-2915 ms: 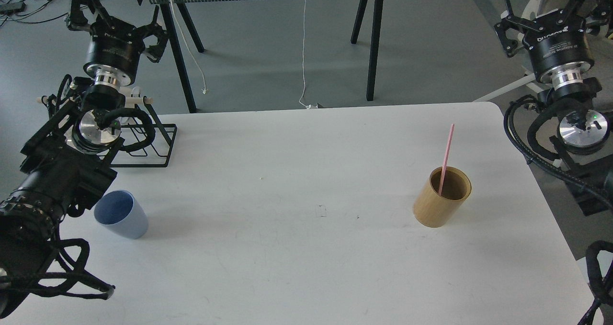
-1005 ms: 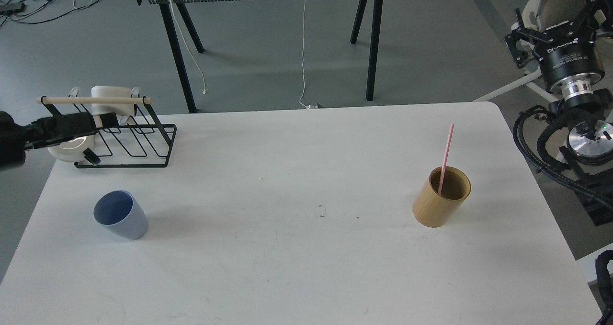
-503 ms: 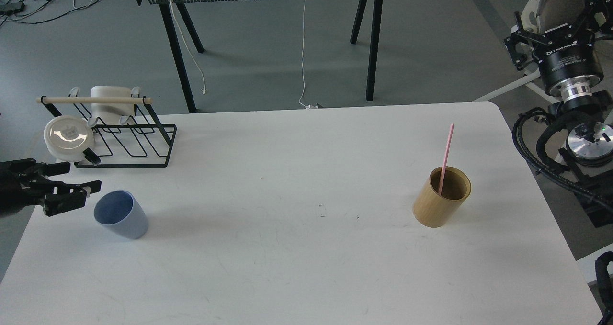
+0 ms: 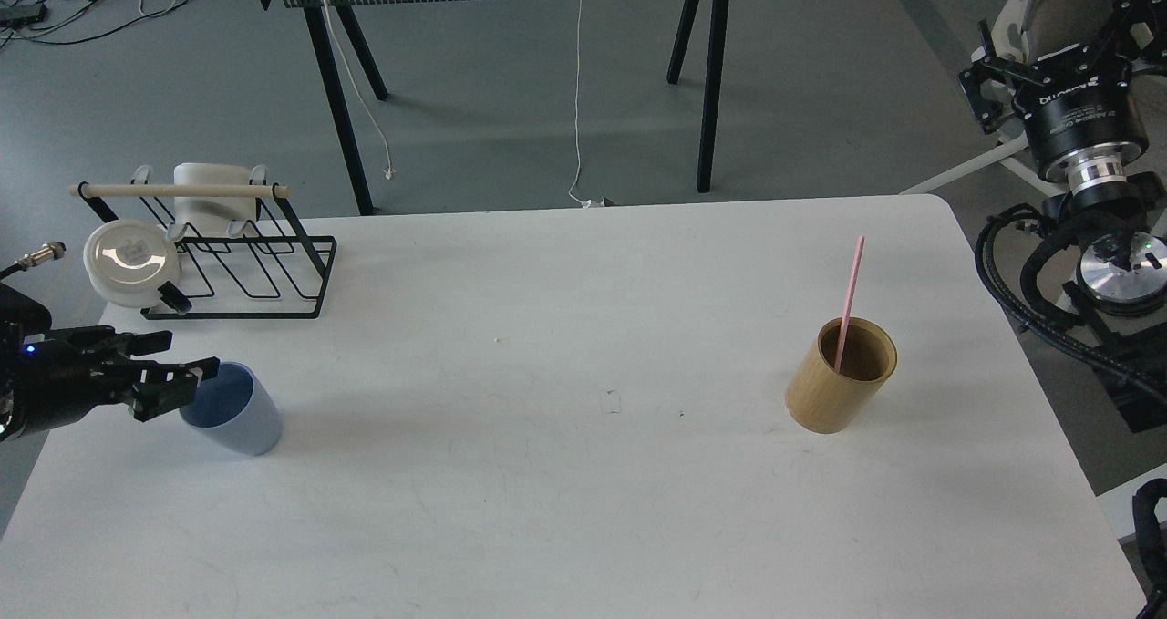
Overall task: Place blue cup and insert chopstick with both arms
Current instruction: 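Close the left gripper around the blue cup's rim, then carry the blue cup with the left gripper to the table center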
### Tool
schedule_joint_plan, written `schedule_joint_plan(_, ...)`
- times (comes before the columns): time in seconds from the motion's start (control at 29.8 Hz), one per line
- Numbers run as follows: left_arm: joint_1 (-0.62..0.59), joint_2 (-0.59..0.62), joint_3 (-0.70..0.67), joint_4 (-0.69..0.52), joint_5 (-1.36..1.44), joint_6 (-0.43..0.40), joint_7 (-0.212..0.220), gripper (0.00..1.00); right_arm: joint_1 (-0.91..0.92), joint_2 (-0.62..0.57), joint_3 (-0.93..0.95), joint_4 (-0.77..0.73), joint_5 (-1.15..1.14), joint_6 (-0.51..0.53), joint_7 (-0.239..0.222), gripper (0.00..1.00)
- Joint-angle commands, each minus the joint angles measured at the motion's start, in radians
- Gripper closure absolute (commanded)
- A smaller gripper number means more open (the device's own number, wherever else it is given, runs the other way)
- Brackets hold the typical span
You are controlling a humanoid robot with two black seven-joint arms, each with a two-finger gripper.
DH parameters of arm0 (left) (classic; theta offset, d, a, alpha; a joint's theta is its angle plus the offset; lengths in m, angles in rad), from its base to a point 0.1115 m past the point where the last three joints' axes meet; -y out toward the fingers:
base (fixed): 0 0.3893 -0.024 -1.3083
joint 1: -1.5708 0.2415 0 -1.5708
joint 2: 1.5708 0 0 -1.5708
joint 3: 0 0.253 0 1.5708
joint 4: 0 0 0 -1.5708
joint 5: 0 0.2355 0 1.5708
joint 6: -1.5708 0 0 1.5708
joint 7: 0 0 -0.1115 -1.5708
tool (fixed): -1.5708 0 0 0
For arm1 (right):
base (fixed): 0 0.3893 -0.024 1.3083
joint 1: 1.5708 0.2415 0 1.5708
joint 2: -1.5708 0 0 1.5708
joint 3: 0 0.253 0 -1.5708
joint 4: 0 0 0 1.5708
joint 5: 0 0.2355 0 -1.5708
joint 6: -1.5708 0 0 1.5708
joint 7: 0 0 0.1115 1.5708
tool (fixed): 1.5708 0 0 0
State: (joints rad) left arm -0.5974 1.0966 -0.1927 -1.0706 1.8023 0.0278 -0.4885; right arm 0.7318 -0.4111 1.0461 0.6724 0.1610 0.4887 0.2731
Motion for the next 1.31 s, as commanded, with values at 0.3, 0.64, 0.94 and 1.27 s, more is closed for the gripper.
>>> schedule_joint_plan(0.3, 0.033, -0.055, 0.001, 0.061, 0.014, 0.001, 0.0, 0.59, -0.002, -0.002, 0.002, -0.001, 0.0, 0.0, 0.0, 0.01)
schedule_joint_plan(0.64, 0.041, -0.052, 0.004, 0.061, 0.014, -0.005, 0.0, 0.87, 0.0, -0.002, 0.002, -0.002, 0.0, 0.0, 0.002, 0.01)
schedule_joint_plan(0.94, 0.033, -0.046, -0.004, 0.038, 0.019, -0.002, 0.0, 1.0, -0.002, -0.003, 0.003, -0.002, 0.0, 0.0, 0.002, 0.01)
schedule_joint_plan(1.27, -0.091, 0.026, -0.01, -0.144, 0.02, -0.02, 0.0, 1.0, 0.014, -0.047, 0.009, -0.001, 0.0, 0.0, 0.0, 0.01)
